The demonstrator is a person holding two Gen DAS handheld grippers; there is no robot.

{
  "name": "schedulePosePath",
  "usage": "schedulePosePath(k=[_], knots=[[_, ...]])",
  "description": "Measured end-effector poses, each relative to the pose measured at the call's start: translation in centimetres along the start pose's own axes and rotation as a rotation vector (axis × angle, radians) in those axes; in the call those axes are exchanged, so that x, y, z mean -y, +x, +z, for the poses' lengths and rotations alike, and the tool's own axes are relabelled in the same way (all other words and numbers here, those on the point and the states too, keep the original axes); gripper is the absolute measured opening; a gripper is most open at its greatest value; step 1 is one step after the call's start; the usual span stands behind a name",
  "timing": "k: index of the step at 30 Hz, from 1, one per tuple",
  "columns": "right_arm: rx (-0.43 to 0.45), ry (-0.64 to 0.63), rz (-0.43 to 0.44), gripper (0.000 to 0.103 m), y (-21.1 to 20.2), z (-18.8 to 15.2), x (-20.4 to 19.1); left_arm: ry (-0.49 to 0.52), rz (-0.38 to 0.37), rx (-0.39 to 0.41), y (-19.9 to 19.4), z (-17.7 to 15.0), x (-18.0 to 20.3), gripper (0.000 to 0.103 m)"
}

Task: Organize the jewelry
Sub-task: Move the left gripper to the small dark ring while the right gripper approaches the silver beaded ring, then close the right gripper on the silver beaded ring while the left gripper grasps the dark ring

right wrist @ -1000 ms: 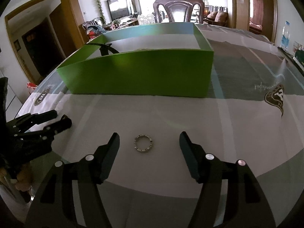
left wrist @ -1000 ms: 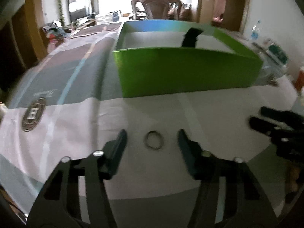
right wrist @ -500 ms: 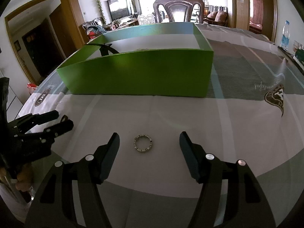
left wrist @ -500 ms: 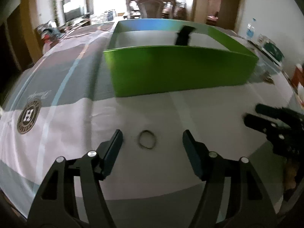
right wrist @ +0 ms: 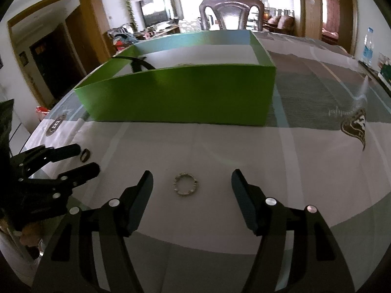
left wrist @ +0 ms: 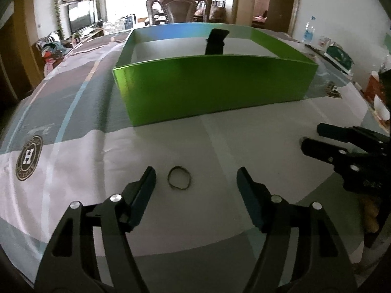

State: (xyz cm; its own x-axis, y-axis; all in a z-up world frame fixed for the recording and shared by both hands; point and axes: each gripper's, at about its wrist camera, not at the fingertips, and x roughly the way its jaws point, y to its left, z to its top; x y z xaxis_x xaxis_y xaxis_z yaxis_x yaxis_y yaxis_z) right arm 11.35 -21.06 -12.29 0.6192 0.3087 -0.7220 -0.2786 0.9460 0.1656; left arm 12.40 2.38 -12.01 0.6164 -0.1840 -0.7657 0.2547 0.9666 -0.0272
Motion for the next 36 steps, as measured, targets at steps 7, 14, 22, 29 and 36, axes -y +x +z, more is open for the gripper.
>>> schedulePosePath(k=[7,14,22,29,36], knots=[[-0.025,-0.060,0.014,0.033,0.3,-0.2,-1.2,-0.009,0.009,-0.004,0.2,0.2,-0.1,0.074],[-0.019,-0.138,-0.014,0.036,0.0,-0.9,-2.8,-0.012,0.020,-0.008,0.4,0.4,0.0,0.076],[-0.017,-0.107,-0.067,0.041,0.1,-0.7,-2.5,-0.015,0.036,-0.010,0.5,0.4,0.2,0.076],[-0.008,-0.087,-0.097,0.022,0.2,-0.7,-2.2,-0.013,0.051,-0.012,0.6,0.5,0.3,0.076],[-0.003,-0.028,-0.084,0.021,0.0,-0.6,-1.0,-0.022,0.061,-0.007,0.6,0.6,0.1,0.074]])
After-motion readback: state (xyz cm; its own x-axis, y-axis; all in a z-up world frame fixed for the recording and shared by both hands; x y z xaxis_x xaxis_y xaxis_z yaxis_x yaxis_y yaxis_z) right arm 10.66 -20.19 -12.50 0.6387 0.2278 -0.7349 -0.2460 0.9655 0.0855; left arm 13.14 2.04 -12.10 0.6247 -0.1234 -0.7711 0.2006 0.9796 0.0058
